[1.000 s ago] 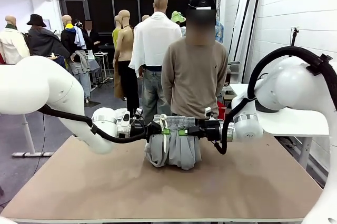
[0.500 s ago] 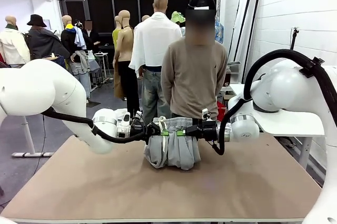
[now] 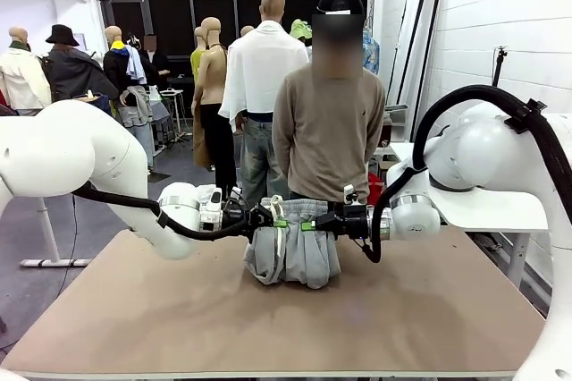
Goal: Fold the training pants.
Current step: Fold the Training pants in half.
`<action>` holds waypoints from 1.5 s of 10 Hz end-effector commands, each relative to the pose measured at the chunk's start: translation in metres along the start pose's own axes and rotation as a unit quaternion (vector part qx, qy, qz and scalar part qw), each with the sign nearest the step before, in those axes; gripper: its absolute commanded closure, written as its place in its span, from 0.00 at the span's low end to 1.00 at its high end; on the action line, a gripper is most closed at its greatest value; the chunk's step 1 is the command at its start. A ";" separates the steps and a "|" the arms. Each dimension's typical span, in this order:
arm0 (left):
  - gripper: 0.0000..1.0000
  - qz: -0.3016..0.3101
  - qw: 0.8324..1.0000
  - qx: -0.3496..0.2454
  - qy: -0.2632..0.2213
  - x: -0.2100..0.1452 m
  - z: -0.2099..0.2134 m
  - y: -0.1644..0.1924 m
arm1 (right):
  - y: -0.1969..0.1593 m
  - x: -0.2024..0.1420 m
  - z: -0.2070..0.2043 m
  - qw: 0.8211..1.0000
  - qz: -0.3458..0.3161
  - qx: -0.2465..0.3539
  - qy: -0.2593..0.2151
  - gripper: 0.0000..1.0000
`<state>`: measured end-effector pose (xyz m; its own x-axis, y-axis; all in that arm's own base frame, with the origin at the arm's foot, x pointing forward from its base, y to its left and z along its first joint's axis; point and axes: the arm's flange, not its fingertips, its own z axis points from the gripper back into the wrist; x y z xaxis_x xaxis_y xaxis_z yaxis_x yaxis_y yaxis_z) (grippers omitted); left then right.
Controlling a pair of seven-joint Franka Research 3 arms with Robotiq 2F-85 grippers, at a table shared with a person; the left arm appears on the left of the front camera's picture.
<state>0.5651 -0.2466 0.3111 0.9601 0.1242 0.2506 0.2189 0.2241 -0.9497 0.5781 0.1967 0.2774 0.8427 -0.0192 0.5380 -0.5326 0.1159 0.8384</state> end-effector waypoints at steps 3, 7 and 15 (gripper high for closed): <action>1.00 0.098 0.994 0.035 -0.015 0.046 -0.011 0.008 | -0.030 0.031 -0.008 0.997 -0.063 -0.043 -0.032 1.00; 1.00 0.190 0.979 0.068 -0.012 0.071 -0.019 0.040 | -0.051 0.029 -0.009 0.992 -0.110 -0.058 -0.022 1.00; 1.00 0.254 0.962 0.103 -0.009 0.081 -0.018 0.067 | -0.067 0.034 -0.002 0.984 -0.143 -0.105 -0.016 1.00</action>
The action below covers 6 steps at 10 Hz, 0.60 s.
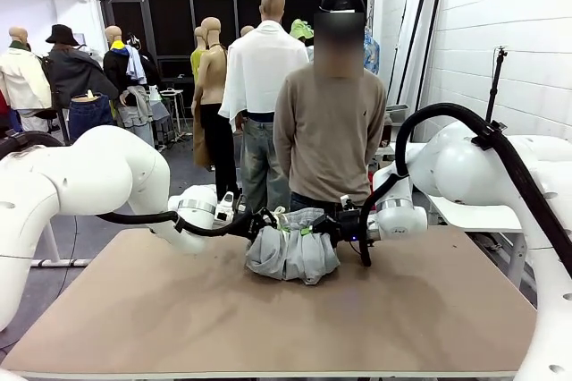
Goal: Fold the training pants.
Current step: Fold the Training pants in half.
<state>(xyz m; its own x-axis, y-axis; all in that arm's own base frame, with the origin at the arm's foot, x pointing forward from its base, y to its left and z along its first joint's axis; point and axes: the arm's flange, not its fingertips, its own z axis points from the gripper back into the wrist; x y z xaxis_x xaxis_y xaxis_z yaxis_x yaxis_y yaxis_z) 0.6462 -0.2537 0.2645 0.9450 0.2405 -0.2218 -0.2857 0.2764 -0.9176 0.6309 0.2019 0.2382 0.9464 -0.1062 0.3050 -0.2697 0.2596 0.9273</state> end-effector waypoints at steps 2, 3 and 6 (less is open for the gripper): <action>1.00 0.025 0.999 0.024 -0.019 0.020 0.014 0.002 | -0.006 0.013 0.011 0.999 -0.013 -0.031 -0.002 0.93; 0.80 0.031 0.999 0.022 -0.021 0.021 0.015 0.004 | -0.005 0.013 0.011 0.999 -0.016 -0.036 -0.003 0.73; 0.21 0.037 0.999 0.019 -0.026 0.019 0.023 0.006 | 0.001 0.015 0.017 0.998 -0.018 -0.052 -0.004 0.15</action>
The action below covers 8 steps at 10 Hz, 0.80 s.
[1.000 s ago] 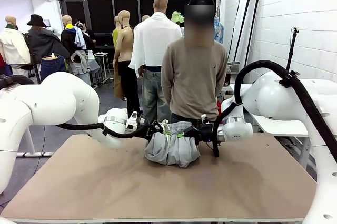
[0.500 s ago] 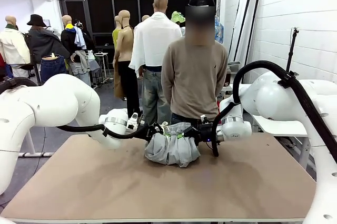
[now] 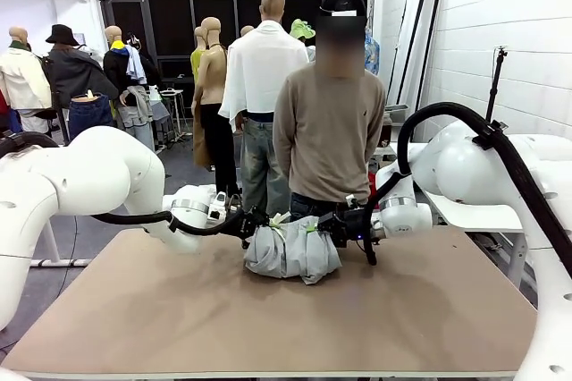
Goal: Fold the training pants.
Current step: Fold the Training pants in half.
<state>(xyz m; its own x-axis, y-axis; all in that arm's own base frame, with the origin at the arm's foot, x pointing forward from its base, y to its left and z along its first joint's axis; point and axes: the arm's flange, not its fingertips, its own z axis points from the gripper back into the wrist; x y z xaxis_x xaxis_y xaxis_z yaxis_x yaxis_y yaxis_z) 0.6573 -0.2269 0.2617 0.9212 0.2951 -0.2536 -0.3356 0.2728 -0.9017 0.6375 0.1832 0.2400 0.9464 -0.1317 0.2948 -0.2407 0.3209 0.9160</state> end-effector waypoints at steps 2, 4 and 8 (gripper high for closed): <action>0.00 0.012 1.000 0.014 -0.007 -0.002 0.005 0.000 | 0.011 0.005 0.010 0.999 -0.011 -0.035 0.004 0.00; 0.00 0.009 1.000 0.013 -0.019 -0.009 0.020 0.002 | 0.016 0.005 0.021 0.999 -0.009 -0.051 0.002 0.00; 0.00 0.001 0.998 -0.006 -0.064 -0.026 0.071 0.001 | 0.027 0.004 0.045 0.996 -0.004 -0.084 -0.008 0.00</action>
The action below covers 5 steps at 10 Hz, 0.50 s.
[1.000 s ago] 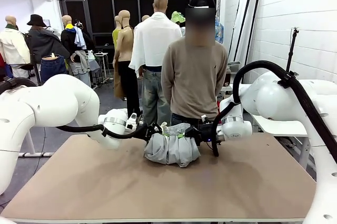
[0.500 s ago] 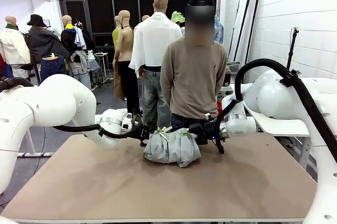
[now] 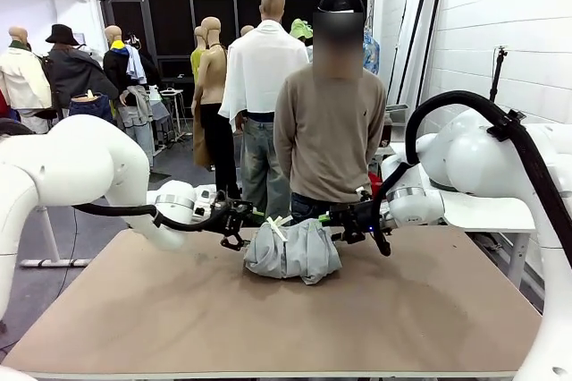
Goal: Fold the training pants.
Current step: Fold the Training pants in half.
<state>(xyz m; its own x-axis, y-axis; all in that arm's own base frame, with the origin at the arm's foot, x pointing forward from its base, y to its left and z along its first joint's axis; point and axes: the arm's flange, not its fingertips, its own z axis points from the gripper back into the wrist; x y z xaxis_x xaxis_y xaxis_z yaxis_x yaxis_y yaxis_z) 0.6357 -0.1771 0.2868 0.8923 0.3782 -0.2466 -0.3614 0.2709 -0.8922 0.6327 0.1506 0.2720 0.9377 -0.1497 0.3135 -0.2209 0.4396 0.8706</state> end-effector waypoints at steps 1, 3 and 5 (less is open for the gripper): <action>0.00 -0.017 0.999 -0.014 -0.033 -0.018 0.026 0.001 | 0.010 -0.005 0.012 1.000 -0.006 -0.029 0.002 0.00; 0.00 -0.023 0.999 -0.017 -0.041 -0.021 0.038 0.000 | 0.016 -0.005 0.022 0.999 0.003 -0.040 -0.002 0.00; 0.00 -0.012 0.999 -0.011 -0.029 -0.013 0.038 -0.007 | 0.012 -0.001 0.018 1.000 0.008 -0.022 -0.008 0.00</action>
<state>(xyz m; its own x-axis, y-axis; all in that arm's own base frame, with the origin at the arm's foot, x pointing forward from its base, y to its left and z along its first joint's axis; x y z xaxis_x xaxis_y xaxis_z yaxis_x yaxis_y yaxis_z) 0.6131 -0.1499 0.3119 0.8884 0.4184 -0.1888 -0.3196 0.2686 -0.9087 0.6229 0.1392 0.2933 0.9272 -0.1557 0.3406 -0.2288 0.4846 0.8443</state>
